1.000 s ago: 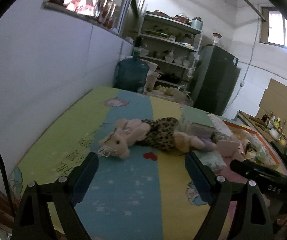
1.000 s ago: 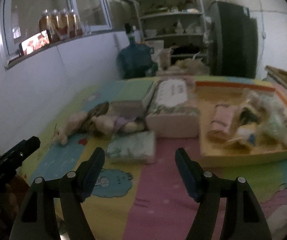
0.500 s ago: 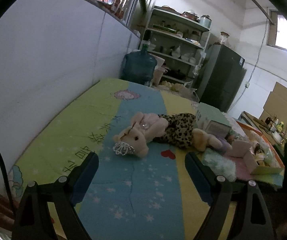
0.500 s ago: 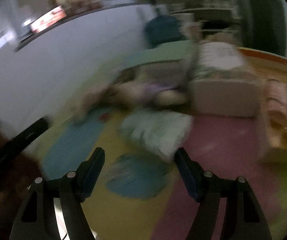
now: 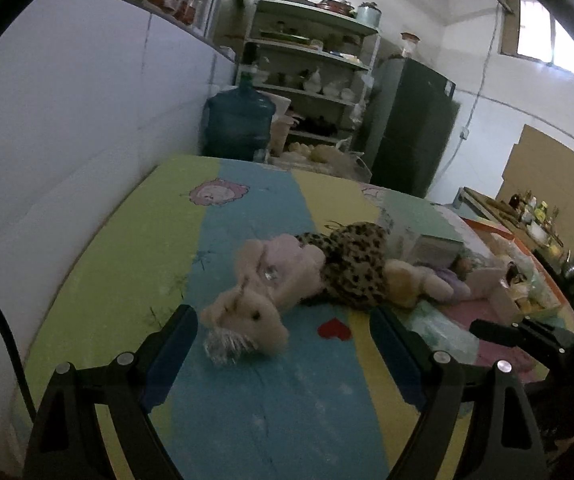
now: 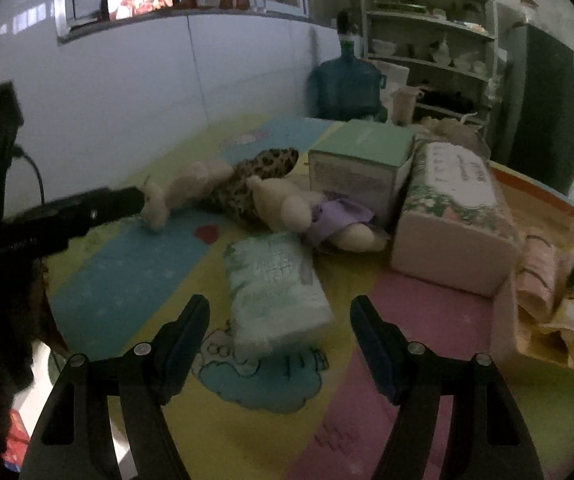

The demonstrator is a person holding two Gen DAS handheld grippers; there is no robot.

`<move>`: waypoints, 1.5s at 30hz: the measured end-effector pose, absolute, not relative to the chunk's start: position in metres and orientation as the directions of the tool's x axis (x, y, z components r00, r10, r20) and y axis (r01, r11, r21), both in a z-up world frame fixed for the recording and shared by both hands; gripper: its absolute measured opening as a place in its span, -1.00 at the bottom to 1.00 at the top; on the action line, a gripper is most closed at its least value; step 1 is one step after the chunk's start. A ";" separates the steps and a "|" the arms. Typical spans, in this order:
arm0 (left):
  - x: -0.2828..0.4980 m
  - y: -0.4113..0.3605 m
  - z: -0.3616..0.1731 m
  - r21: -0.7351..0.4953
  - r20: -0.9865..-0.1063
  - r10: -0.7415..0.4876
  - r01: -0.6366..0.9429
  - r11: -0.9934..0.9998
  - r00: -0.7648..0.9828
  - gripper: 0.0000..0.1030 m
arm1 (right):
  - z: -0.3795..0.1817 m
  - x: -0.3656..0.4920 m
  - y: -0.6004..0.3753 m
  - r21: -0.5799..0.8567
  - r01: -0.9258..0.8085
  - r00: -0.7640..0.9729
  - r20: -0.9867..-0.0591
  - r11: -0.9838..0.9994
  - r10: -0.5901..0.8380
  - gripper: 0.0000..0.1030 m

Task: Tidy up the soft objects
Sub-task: 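Withdraw both tools from the tray toward the pink bunny plush and tissue pack, then grasp the pink bunny plush with the left tool while the right tool grasps the Flower tissue pack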

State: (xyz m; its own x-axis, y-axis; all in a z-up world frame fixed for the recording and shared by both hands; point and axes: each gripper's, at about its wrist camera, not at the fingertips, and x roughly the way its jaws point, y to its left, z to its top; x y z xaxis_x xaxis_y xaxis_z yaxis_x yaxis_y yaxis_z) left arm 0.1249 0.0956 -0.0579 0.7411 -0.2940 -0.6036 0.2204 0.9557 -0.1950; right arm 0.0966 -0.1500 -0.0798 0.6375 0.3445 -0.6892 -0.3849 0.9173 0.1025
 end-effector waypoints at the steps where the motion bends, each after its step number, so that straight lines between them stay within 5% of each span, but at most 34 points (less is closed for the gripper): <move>1: 0.131 0.097 -0.059 -0.197 -0.611 -0.302 0.229 0.953 0.732 0.72 | -0.081 0.099 -0.149 0.107 -0.387 0.633 -0.691 0.916 0.349 0.44; 11: 0.180 0.092 -0.078 -0.140 -0.713 -0.354 0.373 0.917 0.605 0.62 | -0.089 0.123 -0.139 0.148 -0.389 0.592 -0.716 0.909 0.370 0.44; 15: 0.186 0.091 -0.087 -0.124 -0.743 -0.336 0.375 0.919 0.579 0.32 | -0.090 0.124 -0.138 0.154 -0.391 0.583 -0.722 0.907 0.374 0.44; 18: 0.186 0.091 -0.089 -0.117 -0.748 -0.320 0.359 0.926 0.581 0.03 | -0.090 0.123 -0.137 0.152 -0.390 0.587 -0.719 0.908 0.373 0.14; 23: 0.180 0.098 -0.090 -0.153 -0.732 -0.334 0.336 0.930 0.593 -0.09 | -0.091 0.121 -0.137 0.176 -0.390 0.586 -0.709 0.904 0.391 0.06; 45: 0.093 0.080 -0.036 -0.150 -0.576 -0.304 0.267 0.952 0.759 -0.12 | -0.059 0.079 -0.135 0.233 -0.437 0.611 -0.632 0.869 0.477 -0.02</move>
